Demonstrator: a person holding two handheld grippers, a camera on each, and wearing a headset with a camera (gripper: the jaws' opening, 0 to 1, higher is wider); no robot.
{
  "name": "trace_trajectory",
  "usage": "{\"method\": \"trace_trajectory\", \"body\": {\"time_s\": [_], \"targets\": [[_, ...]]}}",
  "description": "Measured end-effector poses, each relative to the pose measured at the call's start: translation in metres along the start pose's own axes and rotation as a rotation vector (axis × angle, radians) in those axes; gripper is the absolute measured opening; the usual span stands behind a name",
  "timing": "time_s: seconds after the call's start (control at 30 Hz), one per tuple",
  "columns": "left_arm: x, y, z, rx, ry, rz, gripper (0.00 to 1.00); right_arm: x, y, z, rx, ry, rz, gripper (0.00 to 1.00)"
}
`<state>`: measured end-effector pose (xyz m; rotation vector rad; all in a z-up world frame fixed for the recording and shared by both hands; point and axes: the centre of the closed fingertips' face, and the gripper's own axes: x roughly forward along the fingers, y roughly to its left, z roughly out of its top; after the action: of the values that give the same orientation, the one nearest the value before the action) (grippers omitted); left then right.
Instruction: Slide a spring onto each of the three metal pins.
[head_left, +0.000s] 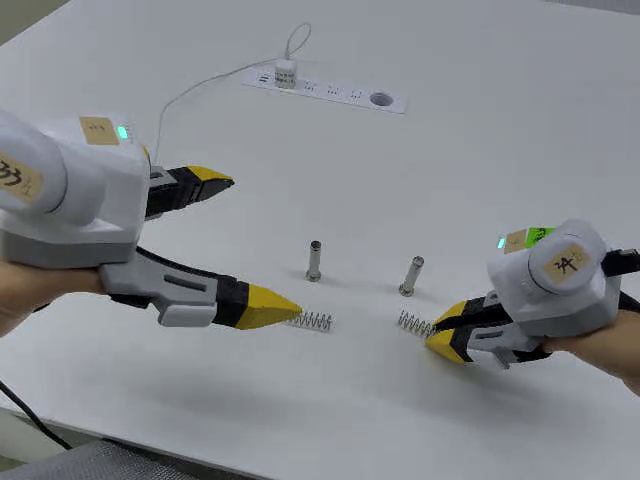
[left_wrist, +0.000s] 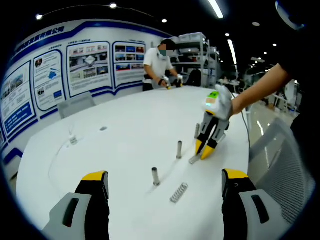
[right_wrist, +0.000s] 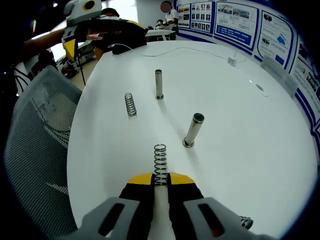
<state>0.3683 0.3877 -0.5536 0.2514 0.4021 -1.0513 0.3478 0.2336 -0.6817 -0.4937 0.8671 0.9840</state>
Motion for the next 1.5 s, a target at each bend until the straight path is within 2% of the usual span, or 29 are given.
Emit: {"method": "trace_trajectory", "body": {"time_s": [0.17,0.3,0.5,0.6,0.77,0.9,1.03,1.1,1.13,1.17,1.27,1.4,1.5], "targets": [[0.0,-0.005,0.002,0.026,0.008,-0.003,0.96,-0.009,0.004,0.008,0.014,-0.028,-0.013,0.1],[0.003,-0.01,0.003,0.034,0.007,-0.016,0.94,-0.022,0.01,0.022,0.009,-0.07,-0.022,0.1],[0.012,-0.023,0.0,0.072,0.032,-0.037,0.92,-0.041,0.018,0.038,-0.022,-0.104,-0.03,0.1],[0.018,-0.033,0.002,0.085,0.025,-0.061,0.89,-0.051,0.023,0.047,-0.05,-0.12,-0.036,0.1],[0.025,-0.042,0.006,0.113,0.022,-0.08,0.81,-0.062,0.036,0.062,-0.053,-0.158,-0.012,0.1],[0.031,-0.055,0.009,0.134,0.012,-0.126,0.76,-0.071,0.045,0.072,-0.064,-0.179,-0.009,0.1],[0.038,-0.064,0.011,0.148,0.007,-0.171,0.67,-0.077,0.052,0.078,-0.071,-0.196,-0.01,0.1],[0.039,-0.068,0.015,0.162,-0.008,-0.19,0.62,-0.077,0.053,0.077,-0.09,-0.186,-0.015,0.1],[0.041,-0.074,0.022,0.178,-0.047,-0.222,0.58,-0.076,0.054,0.075,-0.097,-0.178,-0.018,0.1],[0.041,-0.078,0.025,0.173,-0.067,-0.242,0.54,-0.076,0.054,0.074,-0.101,-0.174,-0.022,0.1],[0.045,-0.083,0.026,0.196,-0.057,-0.27,0.45,-0.076,0.057,0.073,-0.106,-0.175,-0.014,0.1],[0.052,-0.087,0.026,0.212,-0.051,-0.293,0.43,-0.079,0.06,0.076,-0.14,-0.18,-0.017,0.1],[0.056,-0.091,0.026,0.229,-0.042,-0.317,0.37,-0.082,0.059,0.081,-0.17,-0.181,-0.023,0.1]]}}
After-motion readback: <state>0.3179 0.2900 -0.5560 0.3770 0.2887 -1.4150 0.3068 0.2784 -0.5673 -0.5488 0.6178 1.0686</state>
